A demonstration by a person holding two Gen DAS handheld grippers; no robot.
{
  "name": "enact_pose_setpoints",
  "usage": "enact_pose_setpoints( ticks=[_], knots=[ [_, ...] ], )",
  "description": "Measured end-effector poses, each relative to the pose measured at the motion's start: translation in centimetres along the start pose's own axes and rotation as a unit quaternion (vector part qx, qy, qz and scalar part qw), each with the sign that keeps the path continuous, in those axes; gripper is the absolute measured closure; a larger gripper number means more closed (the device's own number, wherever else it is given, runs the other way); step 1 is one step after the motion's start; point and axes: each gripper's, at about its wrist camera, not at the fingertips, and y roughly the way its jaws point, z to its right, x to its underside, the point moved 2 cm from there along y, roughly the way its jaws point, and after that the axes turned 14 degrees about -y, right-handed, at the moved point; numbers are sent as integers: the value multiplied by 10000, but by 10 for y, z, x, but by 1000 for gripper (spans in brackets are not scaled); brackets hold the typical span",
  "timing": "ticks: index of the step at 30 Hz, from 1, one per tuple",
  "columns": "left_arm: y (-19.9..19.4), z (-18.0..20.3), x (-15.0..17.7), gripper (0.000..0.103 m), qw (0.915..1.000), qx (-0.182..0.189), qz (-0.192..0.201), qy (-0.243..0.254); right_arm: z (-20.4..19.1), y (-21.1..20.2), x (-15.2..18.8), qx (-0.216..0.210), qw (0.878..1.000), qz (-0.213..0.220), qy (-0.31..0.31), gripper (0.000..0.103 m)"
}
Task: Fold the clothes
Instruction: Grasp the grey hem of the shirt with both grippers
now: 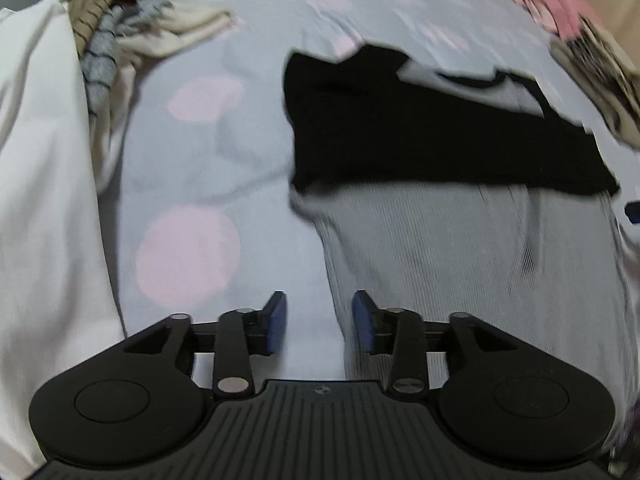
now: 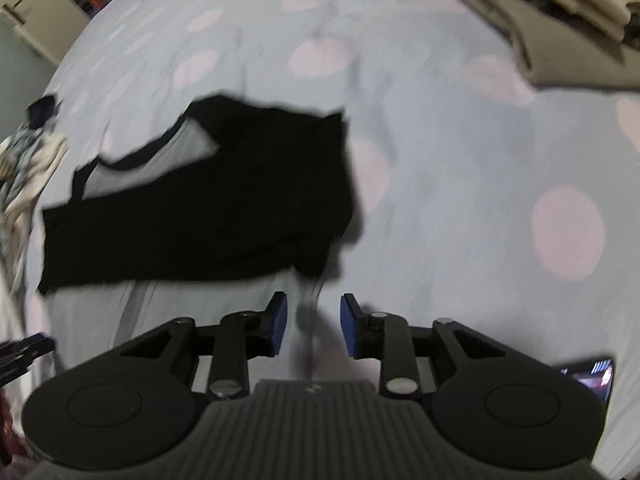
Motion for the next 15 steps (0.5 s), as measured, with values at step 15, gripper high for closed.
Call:
enact_pose_setpoints(
  ticks=[15],
  knots=[
    [-20,6,88,59,9950,-237,-938,245,-39,-1,126,-311,9940,-906,-533,67]
  ],
)
